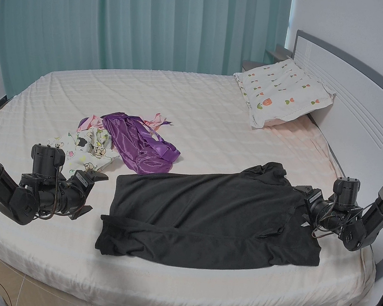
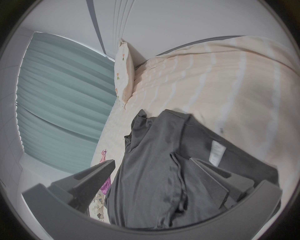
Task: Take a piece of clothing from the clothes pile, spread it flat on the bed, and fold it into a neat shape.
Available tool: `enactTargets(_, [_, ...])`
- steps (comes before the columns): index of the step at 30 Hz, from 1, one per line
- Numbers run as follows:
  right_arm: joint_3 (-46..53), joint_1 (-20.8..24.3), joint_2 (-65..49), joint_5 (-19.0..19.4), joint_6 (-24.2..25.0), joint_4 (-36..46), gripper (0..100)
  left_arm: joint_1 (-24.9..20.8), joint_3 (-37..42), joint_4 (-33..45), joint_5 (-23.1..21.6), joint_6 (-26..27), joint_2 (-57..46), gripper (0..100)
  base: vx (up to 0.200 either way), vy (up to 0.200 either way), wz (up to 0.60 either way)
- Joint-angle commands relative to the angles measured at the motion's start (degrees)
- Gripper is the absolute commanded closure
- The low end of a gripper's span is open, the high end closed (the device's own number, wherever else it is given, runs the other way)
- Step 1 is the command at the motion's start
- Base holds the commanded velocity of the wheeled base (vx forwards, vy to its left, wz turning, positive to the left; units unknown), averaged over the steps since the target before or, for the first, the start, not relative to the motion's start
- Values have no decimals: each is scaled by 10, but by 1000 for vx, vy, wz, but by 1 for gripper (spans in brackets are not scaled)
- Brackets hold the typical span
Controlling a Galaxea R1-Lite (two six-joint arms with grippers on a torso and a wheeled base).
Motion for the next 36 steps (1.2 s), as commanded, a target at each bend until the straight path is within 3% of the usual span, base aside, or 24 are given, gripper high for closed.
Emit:
enactTargets(1, [-4,19,41,-8,-10,-3,0,-1,2,0,1,0,9,0,0,0,0])
enactTargets(6, [-7,34,71,-48,-42,-12,0,-1,3,0,1,1,17,0,0,0,0])
enactTargets(21, [6,48,74,-70,-58,-20,0,-1,2,0,7,1,19,0,0,0,0])
enactTargets(22, [8,47,72,-76,-64,-20,100,-1,2,0,7,1,19,0,0,0,0])
enactTargets(26, [30,47,66,-98,-90,-22,100,0,1,0,7,1,19,0,0,0,0])
enactTargets(36, [59,45,25,-100,-103,-16,100,0,1,0,7,0,17,0,0,0,0])
